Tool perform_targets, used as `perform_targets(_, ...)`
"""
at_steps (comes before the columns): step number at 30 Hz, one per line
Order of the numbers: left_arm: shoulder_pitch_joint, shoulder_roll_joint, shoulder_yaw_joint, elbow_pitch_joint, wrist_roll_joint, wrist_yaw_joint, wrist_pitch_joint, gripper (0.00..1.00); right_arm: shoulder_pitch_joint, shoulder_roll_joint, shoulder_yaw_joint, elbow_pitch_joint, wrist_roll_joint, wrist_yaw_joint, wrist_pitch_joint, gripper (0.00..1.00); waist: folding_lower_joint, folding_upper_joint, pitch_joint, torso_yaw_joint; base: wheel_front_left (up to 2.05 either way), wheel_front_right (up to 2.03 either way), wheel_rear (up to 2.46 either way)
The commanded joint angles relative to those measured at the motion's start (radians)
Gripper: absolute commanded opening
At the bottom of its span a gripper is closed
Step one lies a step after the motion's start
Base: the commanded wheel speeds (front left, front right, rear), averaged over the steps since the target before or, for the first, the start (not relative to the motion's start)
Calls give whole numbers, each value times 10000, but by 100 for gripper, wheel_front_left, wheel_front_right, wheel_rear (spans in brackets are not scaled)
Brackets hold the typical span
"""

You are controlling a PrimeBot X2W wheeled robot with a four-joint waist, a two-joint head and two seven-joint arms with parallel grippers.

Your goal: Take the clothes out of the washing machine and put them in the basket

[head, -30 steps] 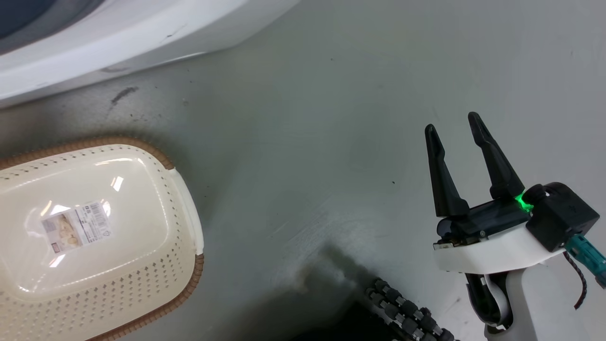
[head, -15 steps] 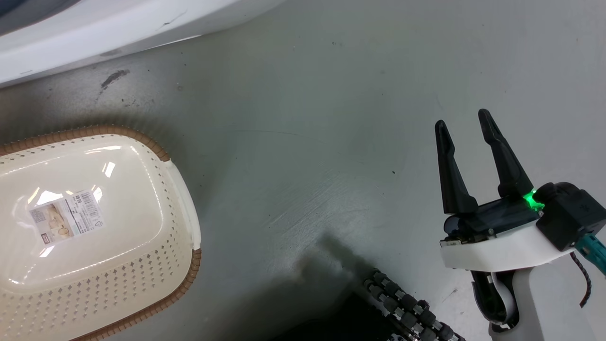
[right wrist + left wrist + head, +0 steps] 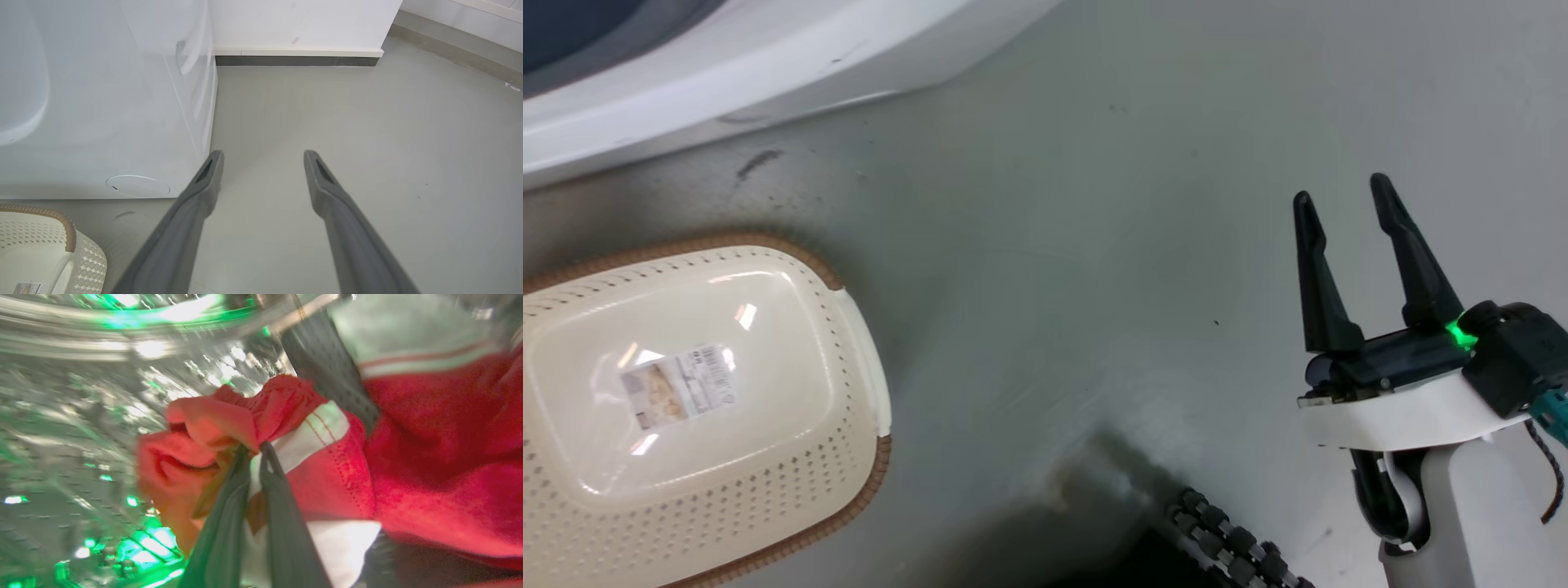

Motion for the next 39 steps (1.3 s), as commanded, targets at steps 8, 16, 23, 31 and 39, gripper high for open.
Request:
perform_targets(8, 1321, -825, 41, 801, -415, 14, -3286, 0, -60, 9, -490, 119, -657, -10, -25, 100, 0, 0, -1430, 905, 0, 0, 0)
perform_targets(16, 2920, -1977, 166, 1413, -858, 232, -6364, 0, 188, 4, -875, 300, -1254, -12, -25, 100, 0, 0, -2688, 1729, 0, 0, 0)
perform_targets(23, 4493, -2913, 264, 1384, -1146, 485, -8192, 0, 514, 4, -1059, 491, -1615, -10, -25, 100, 0, 0, -3807, 2363, 0, 0, 0)
perform_targets(31, 6576, -3209, 1122, -1417, -727, 962, -8356, 0, 769, 4, -1343, 613, -1789, -10, -23, 100, 0, 0, -4808, 2897, 0, 0, 0)
perform_targets(39, 8636, -3620, 1932, -4128, 83, 1360, -8351, 0, 908, 4, -1552, 661, -2066, -12, -24, 100, 0, 0, -5619, 3372, 0, 0, 0)
